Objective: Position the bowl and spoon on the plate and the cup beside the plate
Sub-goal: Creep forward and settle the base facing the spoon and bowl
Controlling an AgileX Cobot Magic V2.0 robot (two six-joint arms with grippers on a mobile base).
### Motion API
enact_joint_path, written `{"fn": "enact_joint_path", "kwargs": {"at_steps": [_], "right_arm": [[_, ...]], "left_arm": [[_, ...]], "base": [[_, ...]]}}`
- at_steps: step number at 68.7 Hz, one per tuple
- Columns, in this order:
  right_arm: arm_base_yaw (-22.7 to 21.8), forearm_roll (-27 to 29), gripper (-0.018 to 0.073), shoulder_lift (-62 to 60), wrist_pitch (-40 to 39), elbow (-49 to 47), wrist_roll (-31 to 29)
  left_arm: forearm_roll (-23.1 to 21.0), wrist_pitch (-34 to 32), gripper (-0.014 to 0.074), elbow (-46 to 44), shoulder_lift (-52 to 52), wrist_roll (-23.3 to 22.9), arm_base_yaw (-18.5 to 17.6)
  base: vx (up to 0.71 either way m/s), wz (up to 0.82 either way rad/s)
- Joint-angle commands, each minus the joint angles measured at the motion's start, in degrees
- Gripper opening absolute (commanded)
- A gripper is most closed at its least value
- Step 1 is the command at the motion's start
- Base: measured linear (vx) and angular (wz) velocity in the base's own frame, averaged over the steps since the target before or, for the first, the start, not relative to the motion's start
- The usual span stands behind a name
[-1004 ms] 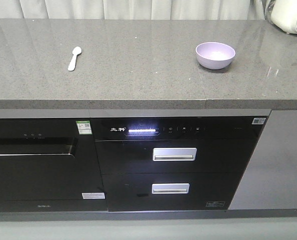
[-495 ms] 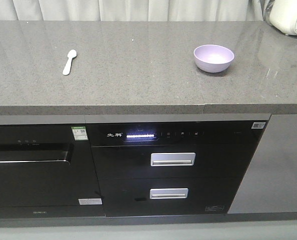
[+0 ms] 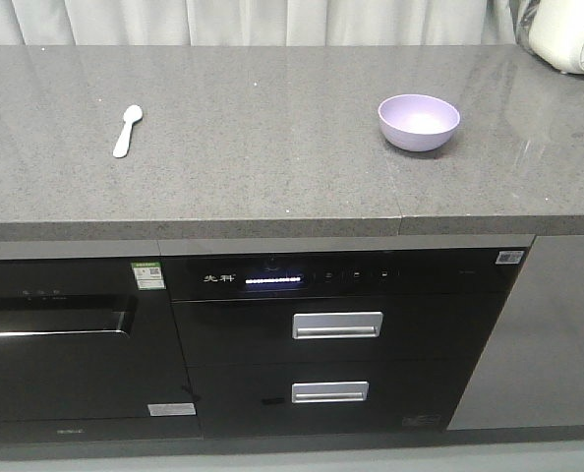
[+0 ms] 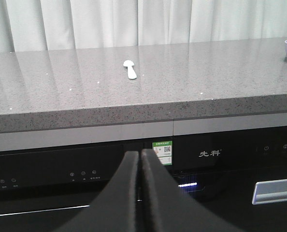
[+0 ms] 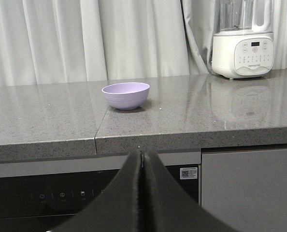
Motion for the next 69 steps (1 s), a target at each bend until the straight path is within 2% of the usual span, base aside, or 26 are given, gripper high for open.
{"fn": "enact_joint_path", "kwargs": {"at_steps": [1,69], "right_arm": [[-0.4,-0.41,-0.0005,-0.63,-3.98,0.93,-0.65],[-0.4,-0.41,-0.0005,-0.63,-3.98,0.93,-0.65]], "left_arm": [[-0.49,-3.94,-0.0006,1.74,0.53,-0.47,0.16],[-0.49,-3.94,-0.0006,1.74,0.53,-0.47,0.16]], "base": [[0.05,-0.01],[0.04,0.0]]}}
